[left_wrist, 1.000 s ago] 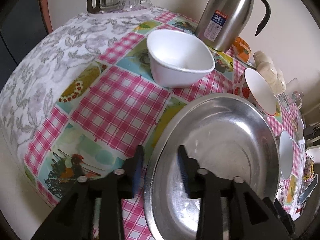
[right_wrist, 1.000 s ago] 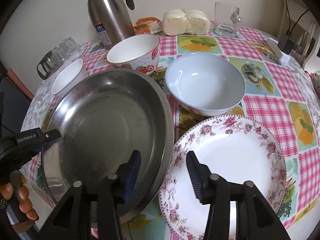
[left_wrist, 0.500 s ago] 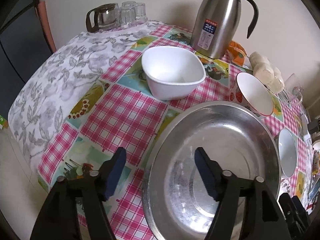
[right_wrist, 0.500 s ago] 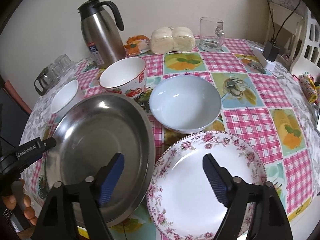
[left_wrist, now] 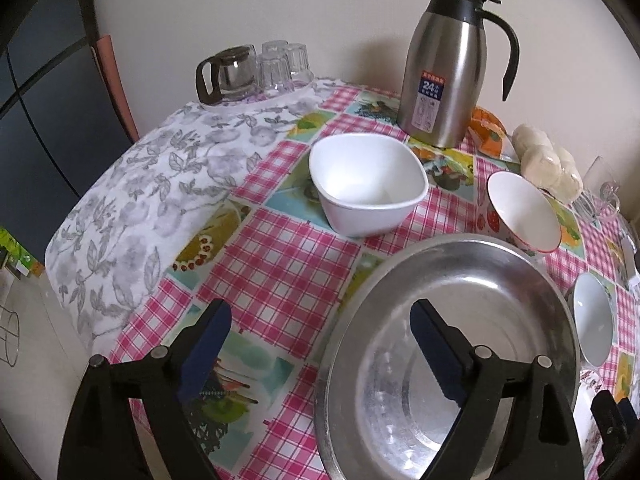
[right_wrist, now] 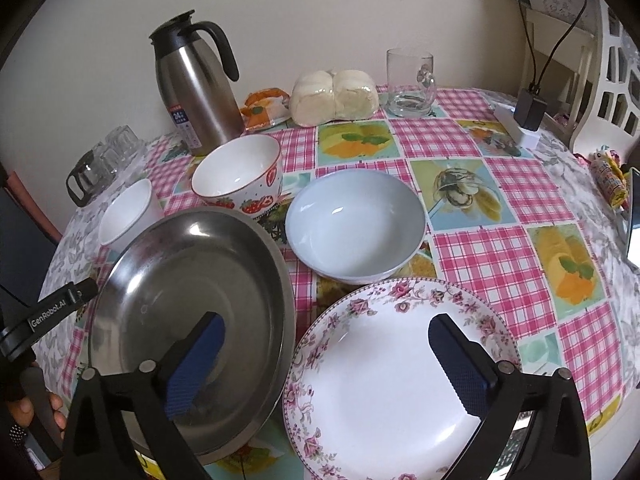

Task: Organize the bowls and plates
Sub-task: 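Move the right tool toward the floral-rimmed white plate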

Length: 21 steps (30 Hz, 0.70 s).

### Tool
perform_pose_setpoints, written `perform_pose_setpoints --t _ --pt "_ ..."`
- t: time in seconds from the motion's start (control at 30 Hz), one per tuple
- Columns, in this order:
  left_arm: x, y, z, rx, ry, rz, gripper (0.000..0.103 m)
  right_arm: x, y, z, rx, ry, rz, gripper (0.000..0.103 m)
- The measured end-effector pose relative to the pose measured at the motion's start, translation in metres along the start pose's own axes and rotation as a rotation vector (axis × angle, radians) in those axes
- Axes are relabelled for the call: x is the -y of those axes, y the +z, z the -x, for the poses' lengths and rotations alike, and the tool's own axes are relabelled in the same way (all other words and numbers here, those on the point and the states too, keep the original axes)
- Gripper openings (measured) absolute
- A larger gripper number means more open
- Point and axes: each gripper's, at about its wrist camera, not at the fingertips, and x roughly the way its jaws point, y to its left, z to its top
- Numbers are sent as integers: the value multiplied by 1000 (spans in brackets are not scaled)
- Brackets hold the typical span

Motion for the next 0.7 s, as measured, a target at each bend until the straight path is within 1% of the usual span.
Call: perform_pose_setpoints --t 0.1,0.13,0.17,0.3,0.37,0.5,0.57,0.63,0.7 --pt "1 1 8 41 -15 0 96 2 2 4 25 11 -6 103" --pt "3 1 12 63 -23 -6 101 4 2 5 32 13 -10 103" --pt "4 1 15 77 -28 -11 102 5 3 7 38 17 -13 103" --pt "13 0 28 141 -55 -44 102 16 5 12 54 30 -32 103" --pt "19 -1 33 154 -71 -58 102 25 7 16 69 28 -46 103" --pt "34 -5 47 183 -143 -76 102 47 9 26 97 15 -91 103" --pt "43 -8 55 195 -192 -88 102 59 9 30 107 6 -114 103" --pt "54 -11 64 208 -231 -111 102 71 9 36 121 3 -137 103" --pt "66 -15 73 221 -274 -142 102 81 9 42 139 -23 -149 103"
